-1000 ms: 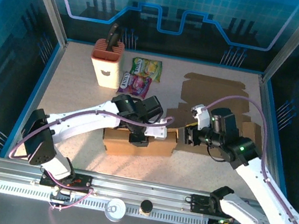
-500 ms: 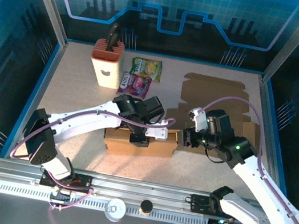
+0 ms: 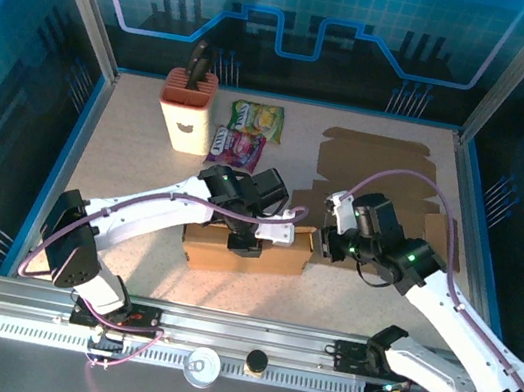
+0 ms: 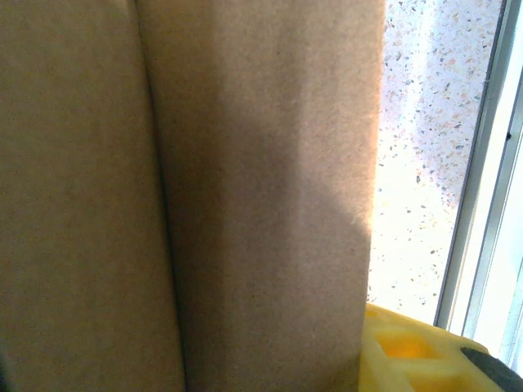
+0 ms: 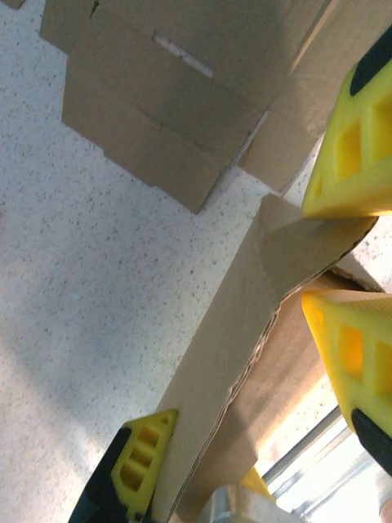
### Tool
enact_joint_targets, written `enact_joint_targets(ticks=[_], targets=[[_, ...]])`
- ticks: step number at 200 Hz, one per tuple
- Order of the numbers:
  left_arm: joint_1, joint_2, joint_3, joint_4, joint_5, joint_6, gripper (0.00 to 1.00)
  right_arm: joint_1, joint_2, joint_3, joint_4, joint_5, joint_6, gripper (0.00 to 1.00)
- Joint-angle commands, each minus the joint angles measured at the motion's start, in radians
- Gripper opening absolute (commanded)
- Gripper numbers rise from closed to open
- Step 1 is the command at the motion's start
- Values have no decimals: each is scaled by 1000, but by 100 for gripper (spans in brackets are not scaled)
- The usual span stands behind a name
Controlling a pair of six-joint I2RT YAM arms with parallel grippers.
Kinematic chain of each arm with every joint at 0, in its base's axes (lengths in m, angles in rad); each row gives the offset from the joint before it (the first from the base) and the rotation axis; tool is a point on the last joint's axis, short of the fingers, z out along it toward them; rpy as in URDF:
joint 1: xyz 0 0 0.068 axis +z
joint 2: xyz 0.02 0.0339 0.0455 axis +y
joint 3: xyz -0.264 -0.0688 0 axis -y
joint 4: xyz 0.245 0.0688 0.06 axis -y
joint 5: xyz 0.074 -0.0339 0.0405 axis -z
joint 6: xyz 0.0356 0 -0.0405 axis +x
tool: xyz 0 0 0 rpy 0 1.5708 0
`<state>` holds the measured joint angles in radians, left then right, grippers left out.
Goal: Fold the paper box
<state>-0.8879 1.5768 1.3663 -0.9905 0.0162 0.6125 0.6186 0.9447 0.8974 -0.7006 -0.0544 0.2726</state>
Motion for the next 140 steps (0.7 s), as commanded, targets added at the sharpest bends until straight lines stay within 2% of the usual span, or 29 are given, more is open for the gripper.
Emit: enact_joint_targets(ticks=[1,27,67,140], targets=[[-8,19,18,9,28,21,41,27,3,28,-43,72,4,24],[-10,22,20,9,26,19,40,53,2,33,-50,113,11,19],[-13,20,26,11,14,11,43,112,14,60,-72,219,41,0],[-18,23,33,34,1,-23,44,146,52,86,-87,210,244,0]])
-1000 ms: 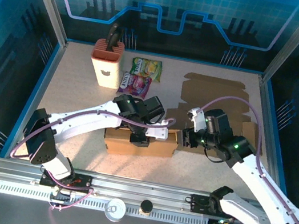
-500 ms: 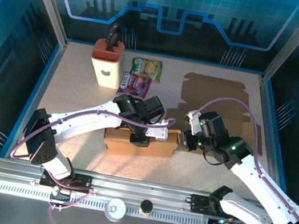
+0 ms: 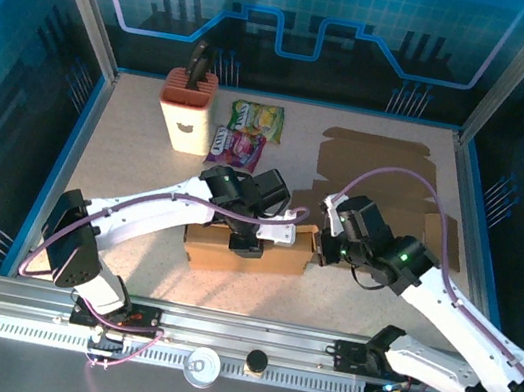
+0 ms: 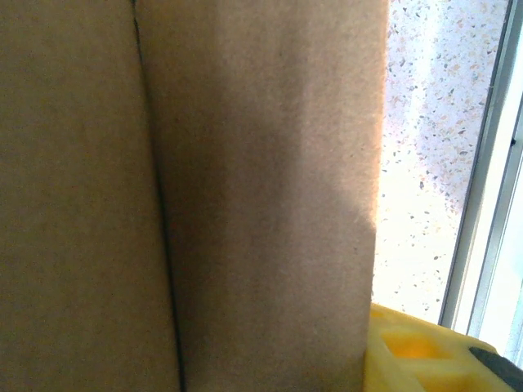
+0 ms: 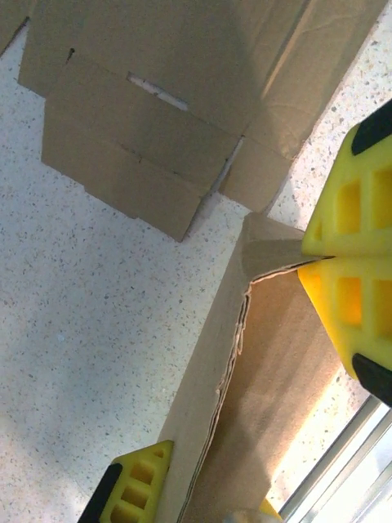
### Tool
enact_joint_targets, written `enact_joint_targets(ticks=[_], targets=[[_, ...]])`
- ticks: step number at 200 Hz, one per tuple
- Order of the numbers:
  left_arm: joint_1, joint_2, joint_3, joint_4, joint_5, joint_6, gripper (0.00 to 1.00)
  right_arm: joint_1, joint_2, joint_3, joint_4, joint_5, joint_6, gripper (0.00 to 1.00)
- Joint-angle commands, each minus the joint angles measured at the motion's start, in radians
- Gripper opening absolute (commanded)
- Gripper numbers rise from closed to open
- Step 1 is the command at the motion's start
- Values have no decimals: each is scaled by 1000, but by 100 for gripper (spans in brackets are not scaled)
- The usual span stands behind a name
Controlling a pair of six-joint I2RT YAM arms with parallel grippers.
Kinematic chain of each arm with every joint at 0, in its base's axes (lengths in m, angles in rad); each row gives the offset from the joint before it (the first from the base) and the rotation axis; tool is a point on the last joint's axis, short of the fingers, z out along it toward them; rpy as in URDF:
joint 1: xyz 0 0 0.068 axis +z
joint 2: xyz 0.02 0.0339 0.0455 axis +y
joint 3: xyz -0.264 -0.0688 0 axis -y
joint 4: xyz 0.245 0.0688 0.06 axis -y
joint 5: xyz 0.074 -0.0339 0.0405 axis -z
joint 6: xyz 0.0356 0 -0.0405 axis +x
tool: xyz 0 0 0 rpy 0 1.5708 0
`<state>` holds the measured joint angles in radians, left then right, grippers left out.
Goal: Fold the paper box
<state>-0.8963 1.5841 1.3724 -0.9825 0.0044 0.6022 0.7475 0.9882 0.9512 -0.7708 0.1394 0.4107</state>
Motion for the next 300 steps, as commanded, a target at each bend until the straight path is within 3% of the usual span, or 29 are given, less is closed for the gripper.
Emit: enact_joint_targets(ticks=[1,113,182,227,266,300], targets=[[-9,16,27,26,12,-13,44,18,8,32,-17,16,109,0],[-30,57,49,38,-31,-47,44,29,12,91,-51,-29,299,0],[-27,32,29,59,-30,-39,44,29,-27,0,-3,22,276,0],[-18,-11,14,91,-14,-80,61,44,-49,-66,38,76,273,0],[-15,-82,-26,137,-15,-137,69,68,-33,-66,48,118,286,0],[-15,-169,-64,166,-121,-216,73,79,-44,-66,35,144,293,0]])
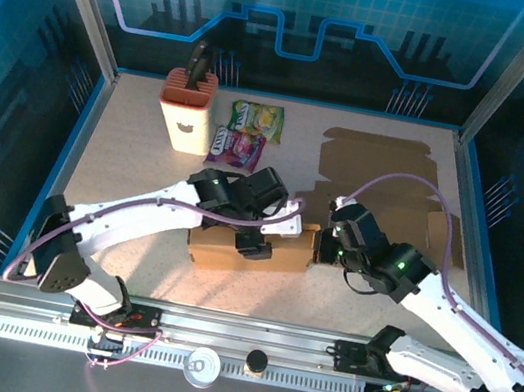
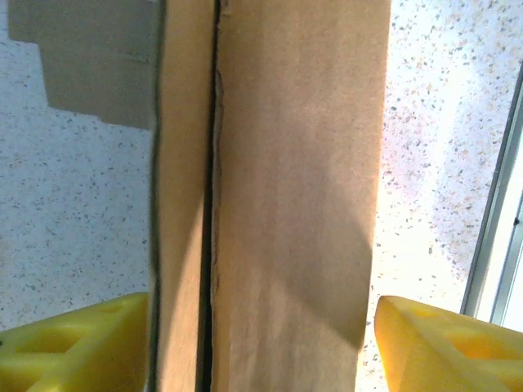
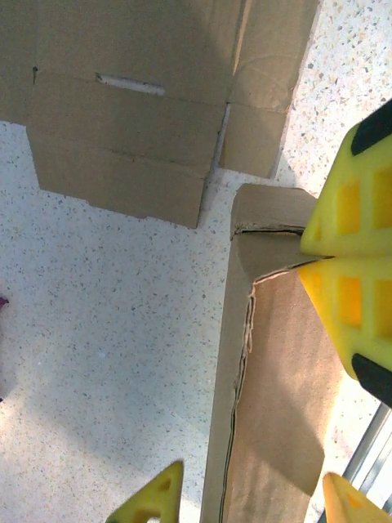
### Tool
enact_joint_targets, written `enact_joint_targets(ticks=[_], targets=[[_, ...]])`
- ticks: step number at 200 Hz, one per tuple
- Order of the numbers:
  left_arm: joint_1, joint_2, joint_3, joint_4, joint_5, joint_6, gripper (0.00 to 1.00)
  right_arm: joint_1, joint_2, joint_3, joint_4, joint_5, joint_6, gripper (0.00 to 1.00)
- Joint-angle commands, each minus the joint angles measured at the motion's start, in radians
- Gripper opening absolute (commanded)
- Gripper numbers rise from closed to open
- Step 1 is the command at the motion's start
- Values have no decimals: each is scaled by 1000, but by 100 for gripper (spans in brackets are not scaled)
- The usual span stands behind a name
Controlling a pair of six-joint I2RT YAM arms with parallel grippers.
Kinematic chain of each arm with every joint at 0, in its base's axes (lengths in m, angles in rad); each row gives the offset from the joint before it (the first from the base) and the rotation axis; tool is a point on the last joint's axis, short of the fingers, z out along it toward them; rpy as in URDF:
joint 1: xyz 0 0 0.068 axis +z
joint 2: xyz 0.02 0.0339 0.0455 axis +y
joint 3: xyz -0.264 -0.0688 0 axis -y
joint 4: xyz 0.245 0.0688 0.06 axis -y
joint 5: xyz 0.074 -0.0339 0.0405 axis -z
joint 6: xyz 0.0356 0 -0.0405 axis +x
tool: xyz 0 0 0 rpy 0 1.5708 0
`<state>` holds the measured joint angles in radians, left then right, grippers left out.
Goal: Fold the paper box
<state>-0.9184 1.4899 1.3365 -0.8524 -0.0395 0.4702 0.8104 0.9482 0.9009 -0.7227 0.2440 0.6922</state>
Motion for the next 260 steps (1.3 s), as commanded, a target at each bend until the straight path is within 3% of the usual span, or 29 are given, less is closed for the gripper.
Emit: enact_joint_targets(ticks=[1,38,62,77,135,167,204,260], targets=[[8,-78,-30,37,-82,-87,73,16,-3,-16,-14,40,12,0],[9,-242,-74,37,-312,-359,73,25,26,-7,-18,50,15,0],[11,-340,-70,-153,-517,-652,71,32,32,-2,-22,60,18,0],[32,-402,-88,-265,-559,-783,69,32,35,3,-21,57,16,0],[182,-516,-199,-302,-404,-810,69,34,45,12,-20,44,18,0],[186,-500,-195,-311,-380,-817,61,35,42,13,-27,46,17,0],[187,-491,-183,-350,-286,-858,61,35,41,12,-26,46,16,0],[188,-534,-181,-368,-234,-912,60,35,44,18,-33,46,15,0]])
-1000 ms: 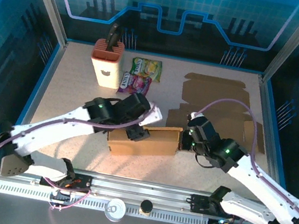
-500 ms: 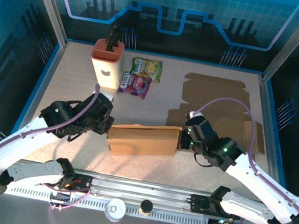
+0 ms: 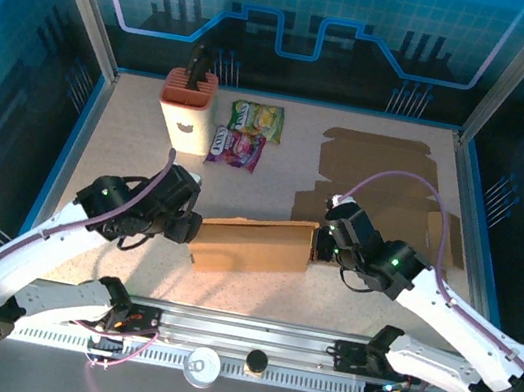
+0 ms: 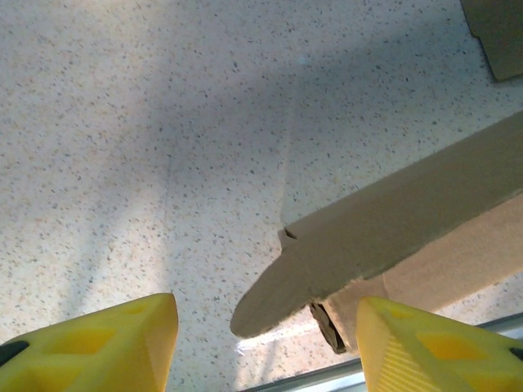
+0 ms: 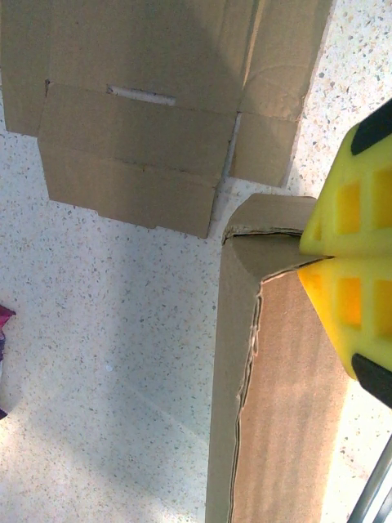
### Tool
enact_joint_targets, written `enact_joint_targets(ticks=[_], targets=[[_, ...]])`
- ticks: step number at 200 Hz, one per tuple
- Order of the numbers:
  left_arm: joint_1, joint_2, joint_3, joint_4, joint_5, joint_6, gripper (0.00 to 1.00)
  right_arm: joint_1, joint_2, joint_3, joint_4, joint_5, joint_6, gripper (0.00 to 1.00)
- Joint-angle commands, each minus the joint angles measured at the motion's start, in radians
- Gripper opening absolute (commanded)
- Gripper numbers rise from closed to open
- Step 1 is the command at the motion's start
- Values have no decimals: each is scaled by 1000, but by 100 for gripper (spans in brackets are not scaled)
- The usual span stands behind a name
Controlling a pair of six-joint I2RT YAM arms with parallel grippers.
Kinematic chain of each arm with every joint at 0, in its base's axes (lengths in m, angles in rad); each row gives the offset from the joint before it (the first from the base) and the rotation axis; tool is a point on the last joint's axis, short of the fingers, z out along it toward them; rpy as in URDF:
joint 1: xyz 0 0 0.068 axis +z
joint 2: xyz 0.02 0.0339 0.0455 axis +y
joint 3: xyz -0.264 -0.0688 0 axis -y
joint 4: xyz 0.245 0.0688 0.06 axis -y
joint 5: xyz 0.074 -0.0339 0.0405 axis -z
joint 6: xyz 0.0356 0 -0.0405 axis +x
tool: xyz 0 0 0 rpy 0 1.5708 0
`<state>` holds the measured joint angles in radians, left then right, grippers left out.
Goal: Fold the paper box
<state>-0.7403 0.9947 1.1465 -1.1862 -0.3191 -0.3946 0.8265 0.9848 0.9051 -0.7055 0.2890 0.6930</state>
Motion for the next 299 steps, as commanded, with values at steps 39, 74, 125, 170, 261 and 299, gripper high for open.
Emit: enact_joint_targets(ticks=[39,74,125,170,261,299], targets=[[10,-56,-13,-31,94,-44,62,19,11,14,-50,2,13,0],[15,-1,-24,-9,69,-47,59,18,9,17,-52,2,14,0],[27,32,-36,7,41,-52,42,19,10,17,-52,-1,13,0],[29,47,-42,14,42,-55,32,17,6,17,-52,0,14,0],[30,57,-56,30,34,-70,10,18,0,13,-54,-1,16,0],[29,56,-46,37,76,-101,0,20,4,12,-47,-11,15,0]])
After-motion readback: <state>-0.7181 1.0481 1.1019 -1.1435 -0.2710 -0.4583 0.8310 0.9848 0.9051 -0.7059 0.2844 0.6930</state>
